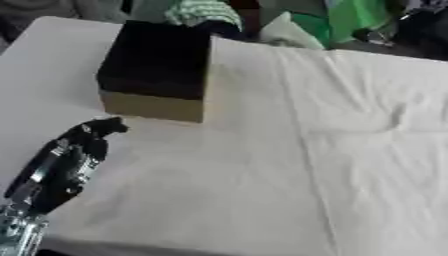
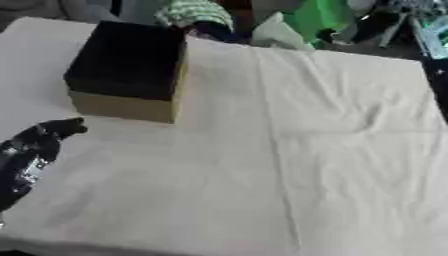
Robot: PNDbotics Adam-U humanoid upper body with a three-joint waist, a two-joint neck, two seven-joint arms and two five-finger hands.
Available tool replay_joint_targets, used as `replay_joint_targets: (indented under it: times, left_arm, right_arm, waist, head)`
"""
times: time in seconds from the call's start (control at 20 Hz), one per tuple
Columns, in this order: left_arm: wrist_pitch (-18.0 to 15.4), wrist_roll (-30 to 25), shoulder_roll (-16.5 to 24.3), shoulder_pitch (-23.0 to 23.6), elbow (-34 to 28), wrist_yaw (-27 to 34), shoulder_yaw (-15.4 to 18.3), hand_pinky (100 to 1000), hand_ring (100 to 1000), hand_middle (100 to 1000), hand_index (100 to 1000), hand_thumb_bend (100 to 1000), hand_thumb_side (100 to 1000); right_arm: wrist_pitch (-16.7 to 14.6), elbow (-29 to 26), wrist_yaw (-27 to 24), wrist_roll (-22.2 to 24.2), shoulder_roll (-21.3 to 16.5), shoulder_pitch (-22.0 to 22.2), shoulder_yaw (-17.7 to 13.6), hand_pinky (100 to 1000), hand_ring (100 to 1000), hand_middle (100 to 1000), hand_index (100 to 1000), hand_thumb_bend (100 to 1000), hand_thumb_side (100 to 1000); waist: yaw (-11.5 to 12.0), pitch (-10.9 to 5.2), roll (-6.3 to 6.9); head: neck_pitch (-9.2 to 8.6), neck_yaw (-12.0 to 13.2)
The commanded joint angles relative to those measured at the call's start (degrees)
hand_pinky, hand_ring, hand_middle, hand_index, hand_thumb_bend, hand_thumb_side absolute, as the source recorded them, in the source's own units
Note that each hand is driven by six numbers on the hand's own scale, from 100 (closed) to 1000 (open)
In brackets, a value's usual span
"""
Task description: Pick up objects on the table and place them in the box.
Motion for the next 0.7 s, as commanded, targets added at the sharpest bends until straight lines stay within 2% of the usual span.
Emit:
replay_joint_targets:
  times: [0.05,0.4,0.7]
  left_arm:
    - [-0.3,-1.6,0.9,-1.3,-0.6,0.2,-1.2,1000,952,734,838,100,657]
    - [-0.8,-4.6,0.4,-3.4,-0.6,0.9,-3.8,1000,951,734,837,100,652]
    - [-0.9,-6.9,-0.6,-5.0,-0.2,1.4,-5.5,1000,952,734,836,100,655]
  right_arm:
    - [-11.6,0.5,0.5,12.3,0.4,-2.8,0.0,818,724,442,580,364,100]
    - [-11.8,3.5,2.5,12.3,4.6,-6.4,-0.1,817,720,444,587,361,100]
    - [-12.6,4.4,3.6,12.9,10.6,-8.8,1.0,815,715,451,600,357,100]
  waist:
    - [1.0,-1.20,0.02]
    - [5.1,-0.93,-0.41]
    - [7.9,-0.12,-0.60]
  head:
    - [-1.14,-1.0]
    - [-2.19,-3.8]
    - [-2.58,-7.9]
